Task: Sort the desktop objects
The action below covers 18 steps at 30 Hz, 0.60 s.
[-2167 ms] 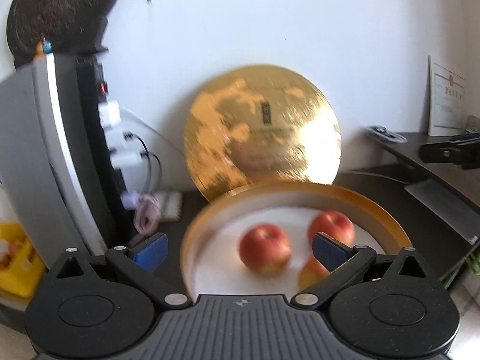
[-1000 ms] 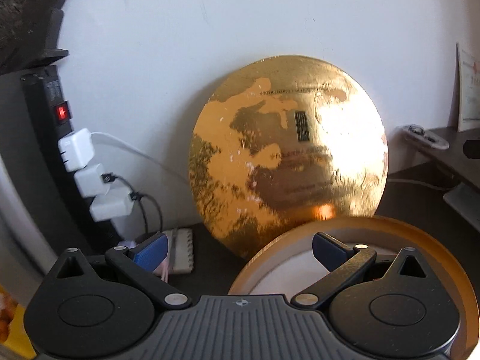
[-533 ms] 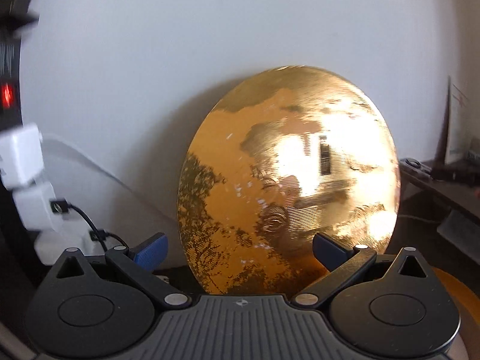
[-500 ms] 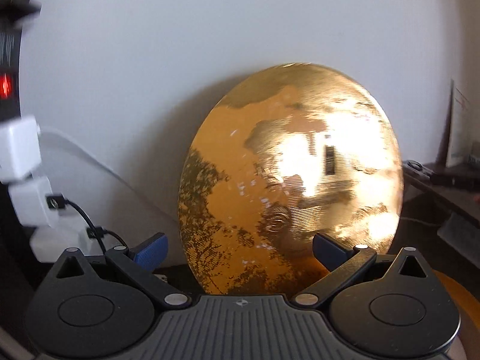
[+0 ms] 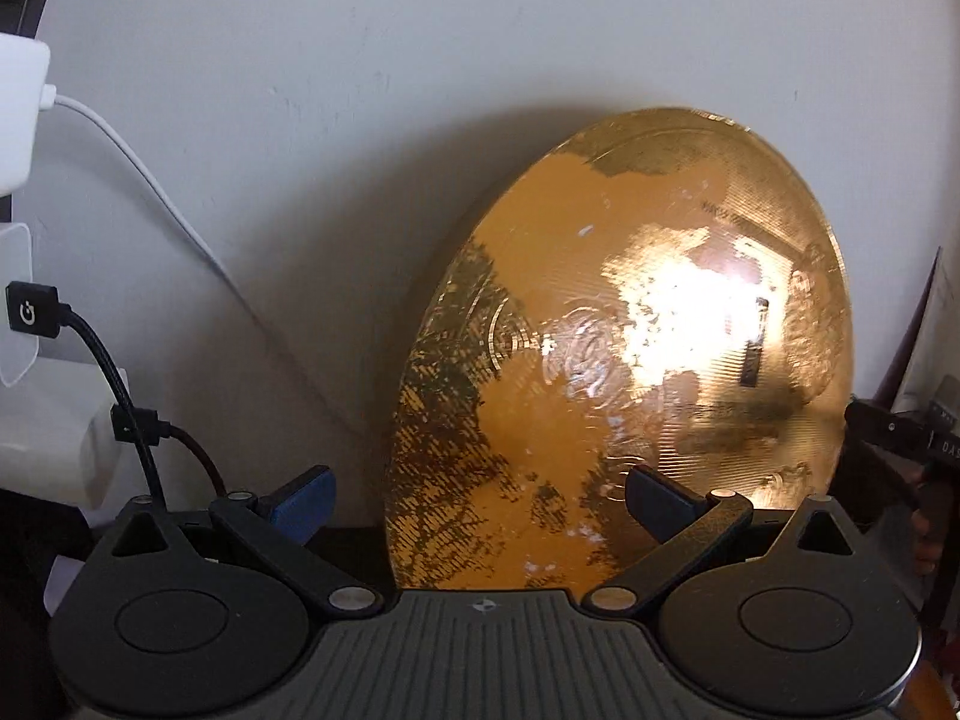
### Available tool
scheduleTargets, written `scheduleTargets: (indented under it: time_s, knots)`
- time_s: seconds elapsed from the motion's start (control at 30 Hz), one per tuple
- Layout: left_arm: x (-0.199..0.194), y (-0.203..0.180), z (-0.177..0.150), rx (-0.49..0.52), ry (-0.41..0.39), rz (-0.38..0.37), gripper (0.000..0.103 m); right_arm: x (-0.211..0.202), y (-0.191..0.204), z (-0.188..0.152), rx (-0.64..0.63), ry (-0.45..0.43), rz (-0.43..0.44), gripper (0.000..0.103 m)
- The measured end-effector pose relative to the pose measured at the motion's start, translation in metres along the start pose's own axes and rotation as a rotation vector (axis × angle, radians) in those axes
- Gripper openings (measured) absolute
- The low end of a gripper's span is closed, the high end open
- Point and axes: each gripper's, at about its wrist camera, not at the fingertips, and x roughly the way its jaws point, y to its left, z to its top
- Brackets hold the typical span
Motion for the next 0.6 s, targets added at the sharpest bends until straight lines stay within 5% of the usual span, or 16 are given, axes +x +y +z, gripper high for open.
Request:
scheduleTargets:
  time_s: [0.2, 0.6]
  knots:
    - [0.011, 0.002, 0.000, 0.006, -0.010, 0.014, 0.103, 0.017, 0.004, -0.002, -0.084, 0.007, -0.006, 0.103]
    - [0.021, -0.007, -0.001, 0.047, -0.058, -0.030, 0.103, 0.027, -0.007, -0.008, -0.029, 0.000, 0.096, 0.103]
